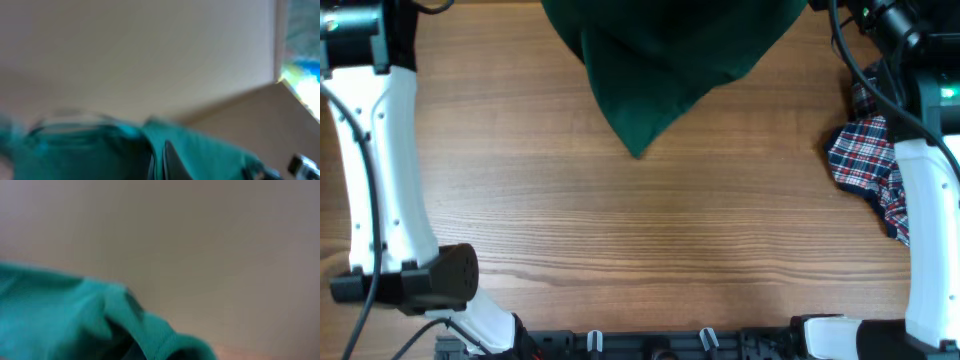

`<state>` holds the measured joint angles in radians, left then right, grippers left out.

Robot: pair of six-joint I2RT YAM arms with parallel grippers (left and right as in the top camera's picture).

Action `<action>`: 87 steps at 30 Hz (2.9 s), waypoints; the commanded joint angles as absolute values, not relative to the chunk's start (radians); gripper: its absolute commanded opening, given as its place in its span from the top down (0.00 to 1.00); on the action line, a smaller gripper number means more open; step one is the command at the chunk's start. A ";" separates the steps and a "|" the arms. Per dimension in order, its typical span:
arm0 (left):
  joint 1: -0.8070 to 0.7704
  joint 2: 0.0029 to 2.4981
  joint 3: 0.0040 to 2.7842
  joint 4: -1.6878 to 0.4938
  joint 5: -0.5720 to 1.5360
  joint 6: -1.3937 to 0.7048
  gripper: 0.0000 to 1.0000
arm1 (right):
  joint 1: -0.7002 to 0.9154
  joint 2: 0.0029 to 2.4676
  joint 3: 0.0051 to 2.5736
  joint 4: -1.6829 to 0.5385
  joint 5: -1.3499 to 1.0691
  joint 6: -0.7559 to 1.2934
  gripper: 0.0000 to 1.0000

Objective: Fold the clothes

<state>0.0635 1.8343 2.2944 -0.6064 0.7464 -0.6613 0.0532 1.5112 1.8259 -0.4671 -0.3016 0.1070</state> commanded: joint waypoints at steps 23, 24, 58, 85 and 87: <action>0.049 1.169 2.317 -1.147 0.480 -0.353 0.96 | 0.121 1.066 1.836 -0.925 -0.363 0.135 0.96; 0.049 1.143 2.317 -1.167 0.480 -0.361 0.96 | 0.121 1.043 1.836 -0.949 -0.363 0.135 0.95; 0.146 2.212 2.310 -1.132 0.156 -0.286 0.32 | 0.073 1.989 1.864 -0.859 -0.314 0.051 0.19; 0.323 1.805 2.310 -1.669 0.186 -0.190 0.46 | 1.051 2.108 1.611 -1.010 -0.209 0.167 0.18; 0.323 1.805 2.310 -1.670 0.186 -0.190 0.46 | 1.051 2.113 1.613 -1.011 -0.209 0.160 0.19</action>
